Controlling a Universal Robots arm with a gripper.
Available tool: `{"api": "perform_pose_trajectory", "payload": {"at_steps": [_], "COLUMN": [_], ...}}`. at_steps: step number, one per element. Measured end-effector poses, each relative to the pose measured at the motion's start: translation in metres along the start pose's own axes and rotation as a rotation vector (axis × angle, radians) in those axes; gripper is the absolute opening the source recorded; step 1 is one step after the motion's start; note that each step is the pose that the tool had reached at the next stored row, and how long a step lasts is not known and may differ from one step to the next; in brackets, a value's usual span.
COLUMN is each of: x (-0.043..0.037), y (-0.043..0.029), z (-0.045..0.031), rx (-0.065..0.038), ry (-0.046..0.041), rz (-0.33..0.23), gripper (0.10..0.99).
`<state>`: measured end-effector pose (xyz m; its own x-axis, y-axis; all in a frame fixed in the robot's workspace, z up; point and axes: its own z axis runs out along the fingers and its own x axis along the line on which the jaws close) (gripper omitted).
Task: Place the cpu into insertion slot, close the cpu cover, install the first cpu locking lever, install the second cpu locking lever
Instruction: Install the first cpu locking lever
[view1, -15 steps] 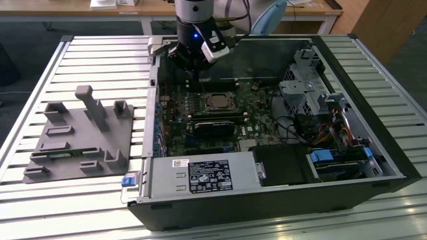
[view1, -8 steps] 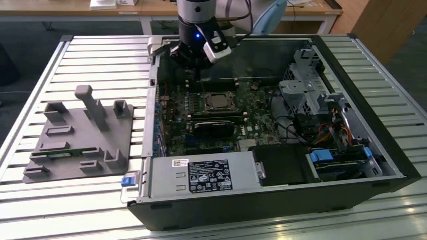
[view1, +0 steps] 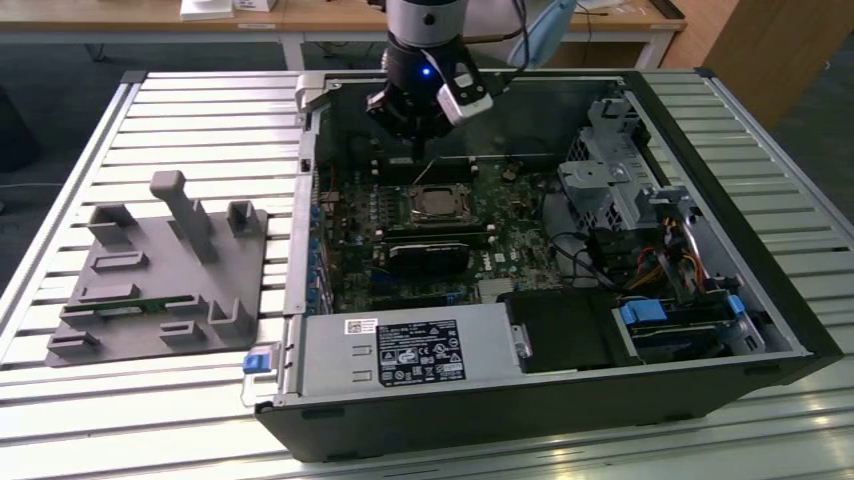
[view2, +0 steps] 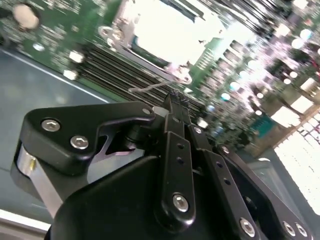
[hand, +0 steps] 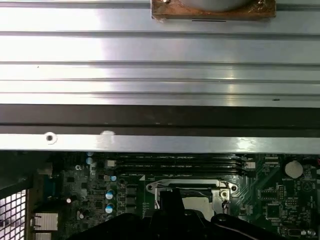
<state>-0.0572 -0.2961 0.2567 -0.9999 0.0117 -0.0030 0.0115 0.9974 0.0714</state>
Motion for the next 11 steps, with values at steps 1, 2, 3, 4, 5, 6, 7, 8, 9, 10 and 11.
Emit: {"api": "perform_pose_trajectory", "payload": {"at_steps": [1, 2, 3, 4, 5, 6, 7, 8, 9, 10, 11], "x": [-0.0043, -0.0061, -0.0062, -0.0062, -0.0062, -0.0062, -0.0062, -0.0062, -0.0062, -0.0062, -0.0062], "y": [0.0001, 0.0001, 0.0, 0.0, -0.0001, -0.0001, -0.0002, -0.0002, -0.0002, -0.0003, -0.0004], "z": [0.0004, 0.0006, 0.0006, 0.0006, 0.0007, 0.0008, 0.0011, 0.0018, 0.0027, 0.0036, 0.005], "rx": [0.0, 0.0, 0.0, -0.002, -0.014, -0.032, -0.044, -0.047, -0.047, -0.047, -0.047], "ry": [0.0008, 0.0013, 0.0014, 0.0016, 0.0017, 0.0017, 0.0019, 0.0015, 0.0013, 0.0012, 0.0009], "rz": [0.0, 0.0, 0.0, 0.0, 0.0, 0.0, 0.0, 0.0, 0.0, 0.0, 0.0], "gripper": [0.106, 0.106, 0.106, 0.106, 0.106, 0.106, 0.106, 0.106, 0.106, 0.106, 0.106]}}
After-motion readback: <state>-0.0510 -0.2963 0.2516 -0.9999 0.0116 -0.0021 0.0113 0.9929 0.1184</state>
